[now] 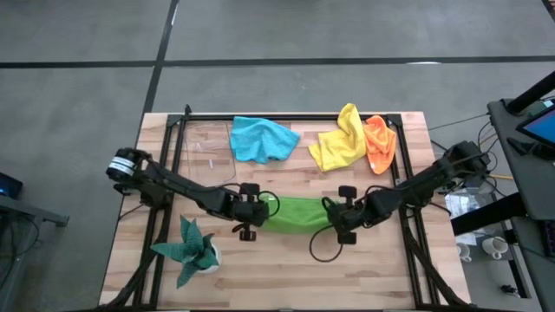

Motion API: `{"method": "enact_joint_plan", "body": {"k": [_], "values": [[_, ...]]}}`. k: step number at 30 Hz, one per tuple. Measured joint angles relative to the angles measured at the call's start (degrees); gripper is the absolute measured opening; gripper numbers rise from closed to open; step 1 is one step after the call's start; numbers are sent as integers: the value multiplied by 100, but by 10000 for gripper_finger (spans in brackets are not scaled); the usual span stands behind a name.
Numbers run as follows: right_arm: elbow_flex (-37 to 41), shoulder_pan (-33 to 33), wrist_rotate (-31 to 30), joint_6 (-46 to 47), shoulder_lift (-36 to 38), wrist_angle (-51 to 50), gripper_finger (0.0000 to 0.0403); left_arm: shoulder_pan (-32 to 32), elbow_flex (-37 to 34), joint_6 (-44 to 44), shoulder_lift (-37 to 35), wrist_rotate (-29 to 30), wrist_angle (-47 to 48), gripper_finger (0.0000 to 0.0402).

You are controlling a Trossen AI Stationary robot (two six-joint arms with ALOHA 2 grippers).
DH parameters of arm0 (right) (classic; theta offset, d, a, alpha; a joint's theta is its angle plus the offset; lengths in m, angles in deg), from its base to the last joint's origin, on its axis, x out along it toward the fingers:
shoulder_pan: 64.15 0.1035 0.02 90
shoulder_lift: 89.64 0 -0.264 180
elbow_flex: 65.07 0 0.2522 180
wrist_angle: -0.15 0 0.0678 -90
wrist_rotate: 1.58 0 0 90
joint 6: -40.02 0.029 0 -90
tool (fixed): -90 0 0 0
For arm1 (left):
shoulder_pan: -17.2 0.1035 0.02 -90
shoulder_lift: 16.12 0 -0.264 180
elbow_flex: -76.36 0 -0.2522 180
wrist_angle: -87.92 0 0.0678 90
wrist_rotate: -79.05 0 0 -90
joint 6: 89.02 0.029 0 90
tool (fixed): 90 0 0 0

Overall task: Roll microfiber towels into tight, uniform cylinder then place into a basket
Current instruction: Fold the green microfiber towel

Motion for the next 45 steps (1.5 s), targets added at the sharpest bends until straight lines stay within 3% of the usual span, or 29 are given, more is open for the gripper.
{"method": "enact_joint_plan", "body": {"k": [14,45], "values": [[53,-198,-264,458,-3,-388,9,62,0,-471,316,807,24,0],[83,-198,-605,1244,-154,-581,9,97,-2,-1363,319,1285,103,0]]}}
